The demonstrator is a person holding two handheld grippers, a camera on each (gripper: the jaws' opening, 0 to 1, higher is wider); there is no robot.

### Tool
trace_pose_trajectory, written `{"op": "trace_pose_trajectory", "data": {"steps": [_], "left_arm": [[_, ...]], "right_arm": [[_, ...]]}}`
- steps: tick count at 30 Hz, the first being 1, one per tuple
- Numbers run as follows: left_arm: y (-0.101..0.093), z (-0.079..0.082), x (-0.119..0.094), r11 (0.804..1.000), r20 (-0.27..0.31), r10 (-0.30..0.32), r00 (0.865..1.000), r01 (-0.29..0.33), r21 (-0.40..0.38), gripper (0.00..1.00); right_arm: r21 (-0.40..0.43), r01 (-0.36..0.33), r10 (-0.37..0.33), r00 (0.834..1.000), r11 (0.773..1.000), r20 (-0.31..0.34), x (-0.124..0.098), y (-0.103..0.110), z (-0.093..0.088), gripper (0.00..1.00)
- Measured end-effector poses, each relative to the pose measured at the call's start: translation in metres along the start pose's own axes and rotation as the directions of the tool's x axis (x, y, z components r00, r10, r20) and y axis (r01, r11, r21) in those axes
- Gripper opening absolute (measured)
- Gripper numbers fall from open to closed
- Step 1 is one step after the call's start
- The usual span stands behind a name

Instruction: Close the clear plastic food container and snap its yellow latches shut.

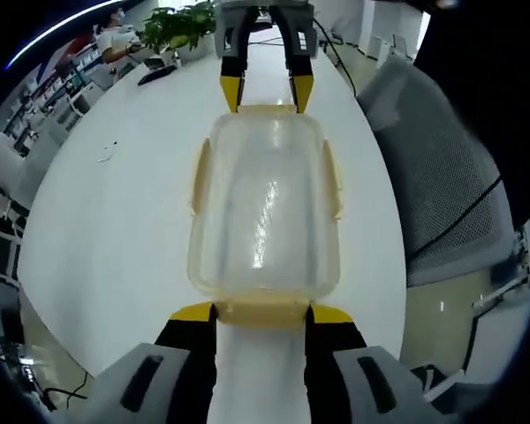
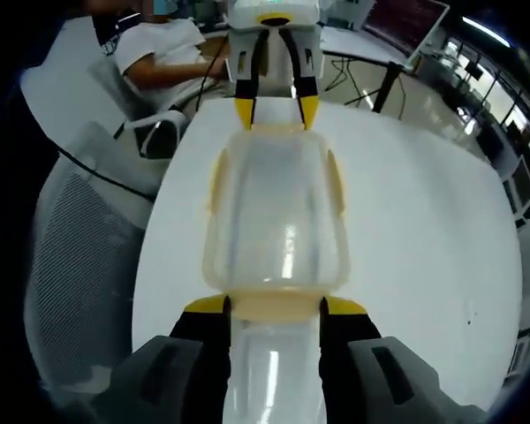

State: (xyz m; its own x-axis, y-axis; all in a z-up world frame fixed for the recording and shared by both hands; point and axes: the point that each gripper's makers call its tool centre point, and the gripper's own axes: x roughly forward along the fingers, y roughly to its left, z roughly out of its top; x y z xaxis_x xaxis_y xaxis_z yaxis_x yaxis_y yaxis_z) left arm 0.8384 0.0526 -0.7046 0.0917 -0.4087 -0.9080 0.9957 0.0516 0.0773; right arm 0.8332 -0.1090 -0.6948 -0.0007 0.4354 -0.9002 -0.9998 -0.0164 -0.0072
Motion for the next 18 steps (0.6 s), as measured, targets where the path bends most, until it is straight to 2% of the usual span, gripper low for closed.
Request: {"op": "trace_pose_trajectory", "data": {"steps": [18], "left_arm": [[0.003,0.045,0.005,1.0,0.024,-0.003,1.0,0.002,0.015,0.32]], "right_arm": [[0.004,0.034,-0.034,0.999,0.999,0.009,-0.032,-0.002,-0.032,0.35]]}}
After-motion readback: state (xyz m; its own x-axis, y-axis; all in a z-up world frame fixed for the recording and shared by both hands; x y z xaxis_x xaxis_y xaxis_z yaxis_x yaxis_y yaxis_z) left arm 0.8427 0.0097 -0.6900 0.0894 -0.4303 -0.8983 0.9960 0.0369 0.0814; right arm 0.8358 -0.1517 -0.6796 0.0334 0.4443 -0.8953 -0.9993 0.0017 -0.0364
